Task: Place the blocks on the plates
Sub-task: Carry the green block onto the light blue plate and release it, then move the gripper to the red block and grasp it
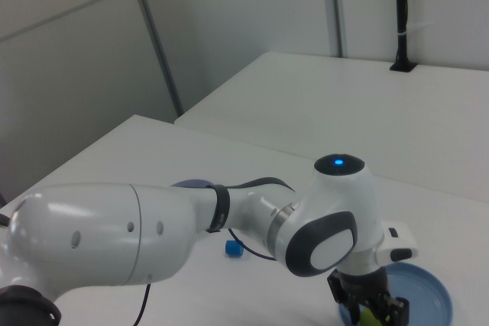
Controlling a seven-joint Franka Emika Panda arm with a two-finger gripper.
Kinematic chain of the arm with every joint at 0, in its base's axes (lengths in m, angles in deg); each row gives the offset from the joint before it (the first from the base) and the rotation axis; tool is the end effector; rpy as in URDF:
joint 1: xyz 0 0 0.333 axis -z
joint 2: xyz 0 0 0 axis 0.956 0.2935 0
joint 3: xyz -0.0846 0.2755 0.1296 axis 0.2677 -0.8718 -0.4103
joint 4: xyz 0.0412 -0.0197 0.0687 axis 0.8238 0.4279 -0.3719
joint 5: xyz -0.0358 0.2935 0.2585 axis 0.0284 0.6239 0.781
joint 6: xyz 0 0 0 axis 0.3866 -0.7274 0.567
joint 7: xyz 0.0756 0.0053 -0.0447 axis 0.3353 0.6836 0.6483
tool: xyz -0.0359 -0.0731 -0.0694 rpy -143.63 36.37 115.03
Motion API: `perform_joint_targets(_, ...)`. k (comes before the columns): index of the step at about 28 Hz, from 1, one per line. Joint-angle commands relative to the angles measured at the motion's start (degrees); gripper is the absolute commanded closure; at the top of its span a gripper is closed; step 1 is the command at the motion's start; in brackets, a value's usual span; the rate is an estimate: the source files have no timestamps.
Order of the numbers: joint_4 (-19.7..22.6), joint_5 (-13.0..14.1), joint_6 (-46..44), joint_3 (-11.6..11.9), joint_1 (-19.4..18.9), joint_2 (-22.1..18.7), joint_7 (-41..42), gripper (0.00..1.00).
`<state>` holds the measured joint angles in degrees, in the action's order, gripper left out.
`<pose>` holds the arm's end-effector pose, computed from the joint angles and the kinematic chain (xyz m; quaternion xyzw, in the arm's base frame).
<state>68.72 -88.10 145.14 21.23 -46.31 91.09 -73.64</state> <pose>0.6007 -0.2748 0.3246 0.9972 -0.0439 -0.0142 0.0581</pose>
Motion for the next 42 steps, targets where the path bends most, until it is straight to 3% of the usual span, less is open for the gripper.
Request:
perform_joint_targets(1, -0.19, 1.06, 1.85, 0.11, -0.78, 1.05, 1.26, 0.19)
perform_joint_targets(3, -0.19, 1.06, 2.03, 0.02, -0.87, 1.15, 1.17, 0.18)
perform_joint_targets(7, -1.77, 1.41, 2.47, -0.33, -0.96, 1.15, 0.47, 0.02)
perform_joint_targets(11, -2.39, 2.38, 2.21, -0.77, -1.40, 0.18, -0.23, 0.00)
perform_joint_targets(14, -3.36, 5.63, 1.68, -0.86, -2.10, -2.19, -0.76, 0.00)
perform_joint_targets(17, -3.36, 8.26, 0.19, -1.12, -3.94, -3.51, -0.85, 0.00)
perform_joint_targets(20, -3.44, 9.06, -0.08, -1.73, -7.44, -3.51, -2.86, 0.00)
perform_joint_targets(27, -3.36, 9.06, 0.18, -1.82, -16.68, -2.81, -7.09, 0.00)
perform_joint_targets(34, -3.36, 8.98, 0.27, -1.82, -22.13, -2.37, -6.92, 0.00)
perform_joint_targets(39, -3.44, 7.66, 0.88, -1.73, -25.65, 0.53, -6.83, 0.00)
perform_joint_targets(42, -3.44, 5.46, 2.11, -1.73, -26.88, 2.28, -7.18, 0.00)
